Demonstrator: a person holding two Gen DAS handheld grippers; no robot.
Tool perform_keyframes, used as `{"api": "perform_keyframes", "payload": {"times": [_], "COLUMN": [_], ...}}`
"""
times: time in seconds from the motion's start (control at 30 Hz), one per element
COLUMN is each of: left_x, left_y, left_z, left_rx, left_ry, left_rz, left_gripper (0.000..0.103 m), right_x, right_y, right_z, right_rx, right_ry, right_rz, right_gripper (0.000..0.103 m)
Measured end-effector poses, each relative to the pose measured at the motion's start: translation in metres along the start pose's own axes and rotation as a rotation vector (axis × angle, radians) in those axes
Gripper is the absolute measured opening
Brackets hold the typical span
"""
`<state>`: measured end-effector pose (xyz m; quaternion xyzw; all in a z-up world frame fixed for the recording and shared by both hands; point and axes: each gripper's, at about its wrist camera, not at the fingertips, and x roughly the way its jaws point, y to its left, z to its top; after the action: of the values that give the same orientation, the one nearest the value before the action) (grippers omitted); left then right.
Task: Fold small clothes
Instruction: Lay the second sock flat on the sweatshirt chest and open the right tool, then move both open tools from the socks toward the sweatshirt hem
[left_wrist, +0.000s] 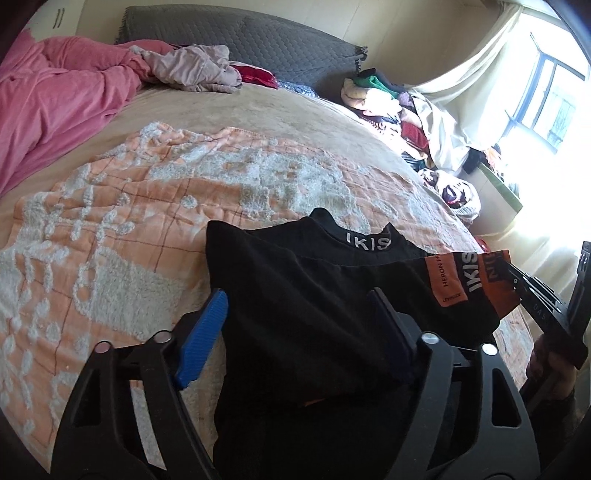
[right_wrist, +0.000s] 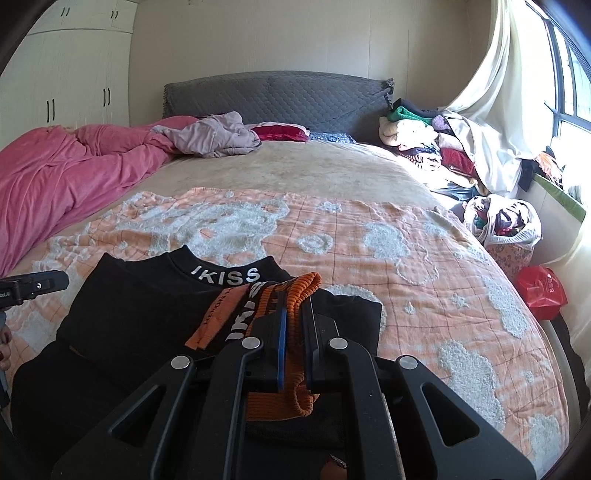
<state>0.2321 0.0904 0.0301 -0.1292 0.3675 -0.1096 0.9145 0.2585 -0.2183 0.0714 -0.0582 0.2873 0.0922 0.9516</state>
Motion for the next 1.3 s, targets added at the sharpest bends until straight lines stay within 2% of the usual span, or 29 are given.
{"api": "perform_keyframes", "payload": {"times": [0.07, 0.17, 0.6, 0.7, 0.83, 0.97, 1.03, 1.1, 1.17, 1.23, 1.3], "left_x": [0.009, 0.02, 0.041, 0.044, 0.039, 0.03, 0.029, 0.033, 0.043, 0.051, 0.052], "left_y": [-0.005, -0.01, -0.006, -0.007, -0.008, -0.019, -0.025, -0.029, -0.029, -0.024, -0.022], "left_z": [-0.001, -0.006, -0.02, -0.023, -0.022, -0.018, -0.019, -0.021, -0.025, -0.03, -0.031], "left_rx": [0.017, 0.038, 0.06, 0.063, 0.064, 0.098, 0.118, 0.128, 0.128, 0.116, 0.109], "left_ry": [0.023, 0.049, 0.154, 0.169, 0.159, 0.115, 0.109, 0.124, 0.168, 0.21, 0.218], "left_rz": [-0.029, -0.045, -0.006, 0.007, 0.008, -0.009, -0.048, -0.065, -0.042, -0.027, -0.034], "left_gripper": [0.053, 0.049, 0.049, 0.049, 0.049, 0.049, 0.049, 0.049, 0.049, 0.049, 0.049], "right_x": [0.001, 0.002, 0.011, 0.015, 0.015, 0.015, 0.017, 0.019, 0.022, 0.025, 0.027], "right_y": [-0.002, -0.004, -0.008, -0.008, -0.01, 0.004, 0.018, 0.032, 0.044, 0.051, 0.058], "right_z": [-0.002, -0.006, -0.017, -0.019, -0.021, -0.024, -0.026, -0.03, -0.033, -0.035, -0.039], "right_rx": [0.008, 0.011, 0.016, 0.007, 0.005, -0.016, -0.053, -0.084, -0.098, -0.107, -0.125], "right_ry": [0.008, 0.02, 0.066, 0.083, 0.077, 0.098, 0.112, 0.132, 0.153, 0.172, 0.187], "right_rz": [0.006, 0.005, -0.03, -0.084, -0.126, -0.058, -0.018, 0.032, 0.075, 0.096, 0.103], "right_gripper": [0.006, 0.006, 0.007, 0.017, 0.022, 0.024, 0.024, 0.024, 0.024, 0.024, 0.024]}}
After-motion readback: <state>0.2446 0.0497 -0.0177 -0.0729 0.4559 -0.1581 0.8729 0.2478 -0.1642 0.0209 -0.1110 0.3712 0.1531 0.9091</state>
